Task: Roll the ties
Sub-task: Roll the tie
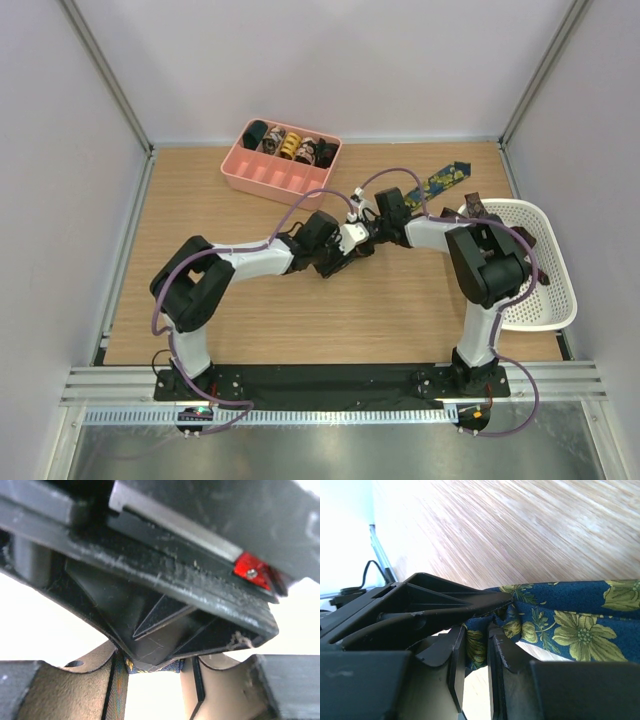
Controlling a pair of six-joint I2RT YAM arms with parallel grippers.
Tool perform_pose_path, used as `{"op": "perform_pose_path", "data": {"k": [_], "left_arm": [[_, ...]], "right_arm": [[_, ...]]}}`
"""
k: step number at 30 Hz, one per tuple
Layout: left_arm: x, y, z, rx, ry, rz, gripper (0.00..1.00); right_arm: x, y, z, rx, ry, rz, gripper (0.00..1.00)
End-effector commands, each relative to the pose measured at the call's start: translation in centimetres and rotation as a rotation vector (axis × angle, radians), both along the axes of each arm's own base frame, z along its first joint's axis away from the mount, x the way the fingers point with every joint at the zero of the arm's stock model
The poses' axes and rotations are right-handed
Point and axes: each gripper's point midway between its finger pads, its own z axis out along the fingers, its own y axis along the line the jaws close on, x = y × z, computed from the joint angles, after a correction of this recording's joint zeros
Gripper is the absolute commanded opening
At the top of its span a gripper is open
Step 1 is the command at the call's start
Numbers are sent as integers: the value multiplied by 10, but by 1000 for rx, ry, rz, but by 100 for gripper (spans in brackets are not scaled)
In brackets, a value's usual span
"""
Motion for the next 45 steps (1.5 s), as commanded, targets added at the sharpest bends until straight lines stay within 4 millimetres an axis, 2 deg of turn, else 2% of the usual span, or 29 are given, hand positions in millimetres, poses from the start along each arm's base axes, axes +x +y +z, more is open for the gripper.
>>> {"op": "perform_pose_path", "data": {"k": [1,4,9,16,24,29,30,34,39,45], "left_arm": [[-7,8,1,24,42,23,38],[-9,9,-3,30,57,39,45],[-7,7,-3,33,56,36,58],[2,-1,13,15,2,-4,72],[22,-14,18,43,-18,-13,77],[24,-18,10,76,22,-37,78],[21,-16,2,96,48,-41,77],[13,-12,-6,105,89,-41,77],[15,-5,-15,130,104,-20,77],[19,-3,-21,154,110,-4,60]], "right_arm": [[18,4,17,94,-55,1,1],[24,-4,3,27,-68,-6,1],[28,-5,-16,1,-44,-10,1],[32,-9,-30,-2,-24,-19,1],[31,-18,-42,-34,-19,-27,1],[30,-19,-44,-27,-25,-27,1],[30,-19,-44,-28,-23,-31,1],[31,-20,-43,-28,-30,-35,1],[29,-22,-44,-26,-36,-44,1],[25,-26,-49,-46,-30,-59,1]]}}
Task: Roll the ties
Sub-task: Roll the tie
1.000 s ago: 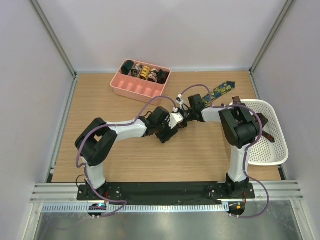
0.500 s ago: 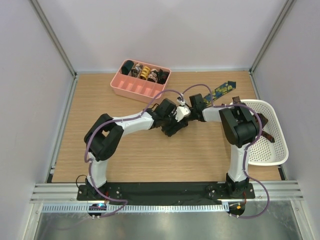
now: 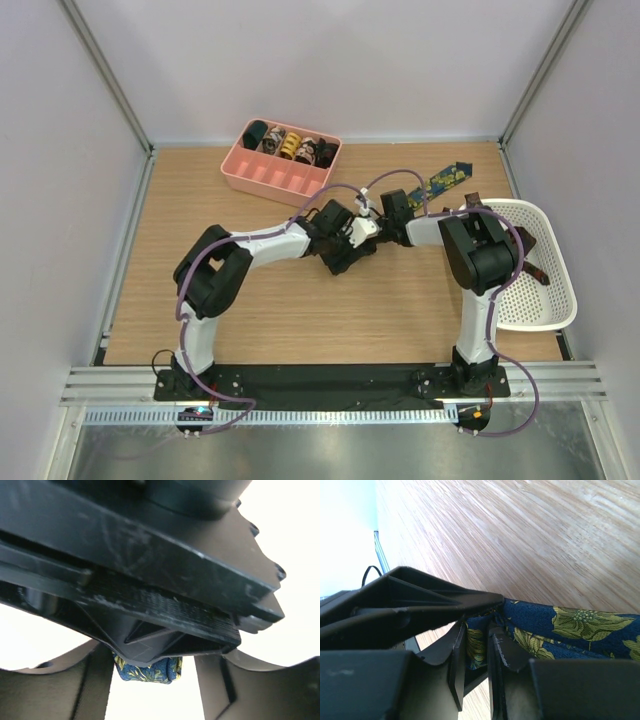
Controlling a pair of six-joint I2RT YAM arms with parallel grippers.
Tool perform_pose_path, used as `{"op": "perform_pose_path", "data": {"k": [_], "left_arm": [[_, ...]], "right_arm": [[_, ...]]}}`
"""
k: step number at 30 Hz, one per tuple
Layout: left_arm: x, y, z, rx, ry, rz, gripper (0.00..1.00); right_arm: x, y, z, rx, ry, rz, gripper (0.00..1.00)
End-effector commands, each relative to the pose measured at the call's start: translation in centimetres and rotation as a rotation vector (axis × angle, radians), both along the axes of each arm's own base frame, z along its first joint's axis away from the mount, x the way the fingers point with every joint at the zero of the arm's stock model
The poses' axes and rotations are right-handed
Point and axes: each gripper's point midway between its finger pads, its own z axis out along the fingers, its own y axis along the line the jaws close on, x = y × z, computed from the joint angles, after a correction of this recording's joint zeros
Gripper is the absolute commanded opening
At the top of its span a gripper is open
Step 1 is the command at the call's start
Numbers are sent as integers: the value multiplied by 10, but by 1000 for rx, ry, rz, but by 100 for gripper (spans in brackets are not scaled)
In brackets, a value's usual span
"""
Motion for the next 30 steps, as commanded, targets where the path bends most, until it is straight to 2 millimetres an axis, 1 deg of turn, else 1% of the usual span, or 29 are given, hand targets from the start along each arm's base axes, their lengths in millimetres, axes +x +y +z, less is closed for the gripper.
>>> {"op": "perform_pose_path", "data": {"k": [1,3,4,6,7,8,9,10,11,14,18,19,20,22,28,30], "left_arm": [[3,11,-12,59,21,21,57],[5,14,-13,78,7,30,52],[5,15,-14,85,6,26,45],[3,17,-14,92,10,25,41],[4,19,-14,96,6,32,38],[3,20,-15,101,8,30,38],[2,21,-16,106,9,31,36],[3,23,-15,110,7,34,34],[2,24,-16,115,11,36,33],[-2,24,-18,116,18,28,31],[-5,24,-17,122,12,12,27],[-5,24,-18,127,11,12,27],[-6,25,-18,131,11,12,26],[-6,25,-18,130,14,7,24],[-7,24,-17,133,17,12,23],[-7,26,-20,145,23,17,23]], "right_arm": [[3,-17,-23,-105,-21,-60,1],[2,-20,-25,-128,-20,-73,1],[1,-22,-26,-141,-9,-76,2],[2,-24,-24,-161,-8,-85,4],[5,-28,-26,-189,-7,-104,5],[0,-29,-28,-206,14,-100,7],[0,-30,-26,-208,15,-109,9],[-1,-34,-28,-234,27,-123,17],[-2,-35,-27,-241,28,-124,21],[1,-40,-23,-269,17,-146,33],[6,-42,-12,-289,-1,-159,37],[6,-43,-8,-294,-2,-163,39],[9,-44,-5,-303,-13,-169,44],[11,-45,-1,-305,-20,-170,45],[10,-46,-4,-327,-8,-165,40],[10,-47,-4,-330,-6,-168,44]]}}
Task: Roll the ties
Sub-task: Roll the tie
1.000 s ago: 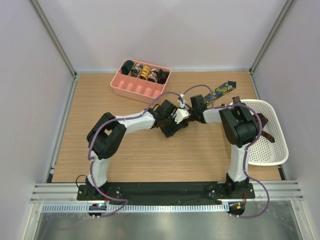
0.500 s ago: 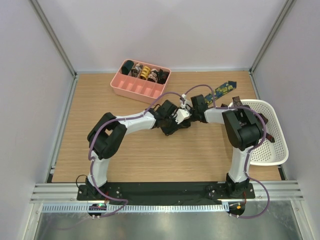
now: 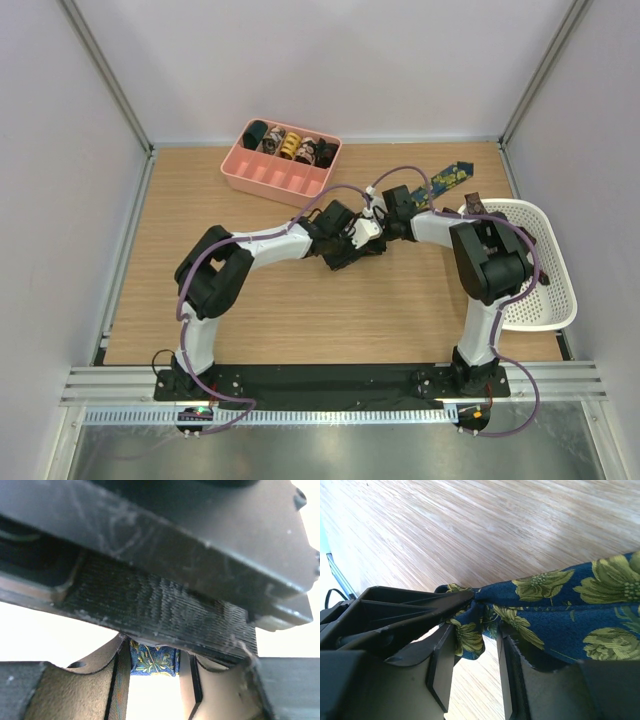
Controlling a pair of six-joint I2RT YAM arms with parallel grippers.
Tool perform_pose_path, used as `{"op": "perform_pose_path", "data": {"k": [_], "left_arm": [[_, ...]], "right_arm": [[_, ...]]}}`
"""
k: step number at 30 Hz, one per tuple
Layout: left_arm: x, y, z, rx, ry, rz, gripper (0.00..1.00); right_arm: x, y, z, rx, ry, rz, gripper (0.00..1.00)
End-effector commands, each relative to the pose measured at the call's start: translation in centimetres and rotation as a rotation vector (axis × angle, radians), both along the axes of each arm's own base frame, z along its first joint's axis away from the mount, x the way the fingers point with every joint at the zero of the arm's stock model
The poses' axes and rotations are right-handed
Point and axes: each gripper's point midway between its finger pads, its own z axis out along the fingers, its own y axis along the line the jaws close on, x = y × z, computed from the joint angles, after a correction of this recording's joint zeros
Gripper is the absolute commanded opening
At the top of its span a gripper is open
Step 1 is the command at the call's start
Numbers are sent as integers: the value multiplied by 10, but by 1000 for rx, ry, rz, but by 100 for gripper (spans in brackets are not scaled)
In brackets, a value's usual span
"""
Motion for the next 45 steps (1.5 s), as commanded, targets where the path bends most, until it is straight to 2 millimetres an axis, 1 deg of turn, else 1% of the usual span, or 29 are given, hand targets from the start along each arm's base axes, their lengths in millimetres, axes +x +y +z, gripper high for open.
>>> {"op": "perform_pose_path", "data": {"k": [1,2,3,5,6,7,8,9,11,13,14,17,22,24,27,28,29,31,33,34,35,36,37,38,40,41,43,44,45], "left_arm": [[-9,29,-21,130,51,45,23],[-9,29,-22,129,54,47,23],[-9,27,-20,122,57,46,24],[-11,26,-21,116,67,48,27],[-10,24,-21,110,70,50,30],[-10,22,-20,102,72,49,31],[-10,21,-19,100,72,52,32],[-9,21,-19,97,71,53,35],[-6,20,-17,94,65,58,36],[-5,18,-16,83,74,61,37],[-6,13,-14,63,84,50,38],[-6,9,-13,43,98,52,42],[-5,11,-13,25,113,58,52],[-4,10,-11,3,122,62,54],[1,13,-8,-11,112,72,55],[2,14,-7,-10,108,74,56],[4,14,-7,-9,98,77,59],[9,14,-3,-9,82,73,59],[10,14,-6,-3,83,75,59],[12,13,-5,-5,81,71,56],[13,13,-8,-2,87,69,53],[13,15,-11,11,99,72,49],[15,14,-11,17,98,79,39],[12,18,-16,40,116,86,35],[9,21,-25,62,133,87,28],[9,22,-25,64,126,85,27],[9,25,-29,76,122,91,26],[8,27,-30,82,123,96,25],[7,28,-31,86,127,100,24]], "right_arm": [[7,-19,-3,-106,-27,-49,44],[9,-19,-3,-107,-30,-52,39],[8,-18,-4,-103,-25,-44,27],[10,-14,-5,-85,-23,-28,20],[9,-12,-10,-76,-8,-22,18],[10,-6,-6,-40,-10,-3,13],[10,-4,-5,-30,-12,3,12],[11,-3,-7,-27,-14,8,11],[13,-4,-9,-34,-17,9,11],[12,-5,-16,-48,-8,15,9],[11,-4,-18,-49,-5,18,8],[13,-1,-25,-37,-1,29,7],[13,-1,-36,-46,2,40,7],[13,-1,-39,-47,4,44,7],[12,-2,-43,-56,6,49,6],[12,-1,-44,-59,7,53,5],[12,-2,-45,-66,3,57,5],[13,-2,-45,-73,2,60,5],[12,-2,-46,-79,1,71,4],[11,-1,-47,-81,0,75,4],[10,-1,-47,-86,5,79,4],[12,1,-45,-85,0,80,4],[13,0,-44,-83,0,77,6],[13,1,-42,-85,-3,75,8],[17,3,-31,-70,-21,69,10],[18,4,-28,-66,-23,67,15],[21,7,-19,-46,-25,55,22],[21,10,-14,-23,-24,57,32],[23,11,-9,-10,-28,53,34]]}}
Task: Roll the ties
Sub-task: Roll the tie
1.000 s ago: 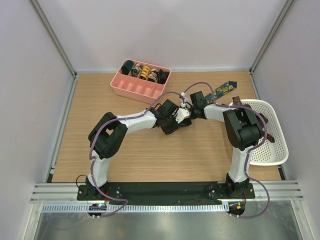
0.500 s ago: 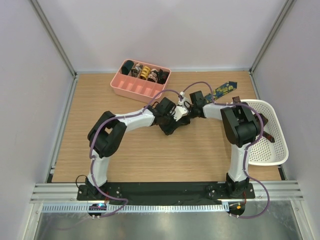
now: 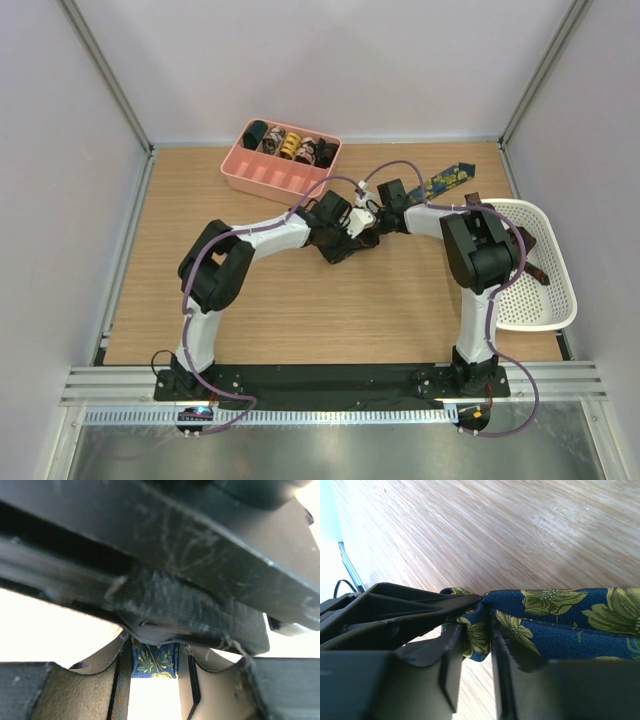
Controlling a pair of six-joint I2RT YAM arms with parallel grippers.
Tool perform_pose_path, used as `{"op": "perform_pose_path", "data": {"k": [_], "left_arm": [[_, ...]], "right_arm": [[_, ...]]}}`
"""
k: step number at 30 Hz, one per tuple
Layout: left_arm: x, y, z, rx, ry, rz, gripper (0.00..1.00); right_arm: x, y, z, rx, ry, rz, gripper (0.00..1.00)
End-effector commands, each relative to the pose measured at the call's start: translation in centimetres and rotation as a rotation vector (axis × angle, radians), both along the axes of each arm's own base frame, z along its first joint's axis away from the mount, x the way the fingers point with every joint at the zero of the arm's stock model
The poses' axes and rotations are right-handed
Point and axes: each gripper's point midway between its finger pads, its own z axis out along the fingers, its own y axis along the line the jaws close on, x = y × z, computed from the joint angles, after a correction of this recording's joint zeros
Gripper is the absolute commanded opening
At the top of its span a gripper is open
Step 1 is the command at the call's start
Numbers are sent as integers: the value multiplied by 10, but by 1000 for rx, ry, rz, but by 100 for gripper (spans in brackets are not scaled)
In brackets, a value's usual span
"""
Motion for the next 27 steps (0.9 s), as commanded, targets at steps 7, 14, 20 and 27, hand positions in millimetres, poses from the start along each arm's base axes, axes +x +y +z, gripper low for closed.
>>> {"op": "perform_pose_path", "data": {"k": [7,14,20,27], "left_arm": [[-13,20,-33,96,72,24,21],[-16,24,-39,123,99,31,20],[-16,25,-39,138,110,46,20],[-16,30,-41,163,128,86,20]], "right_arm": [[20,-1,39,95,-21,-82,45],[38,-22,63,89,-53,-183,50],[46,-62,80,-26,-143,-343,50],[12,-122,76,-254,-255,-553,49]]}}
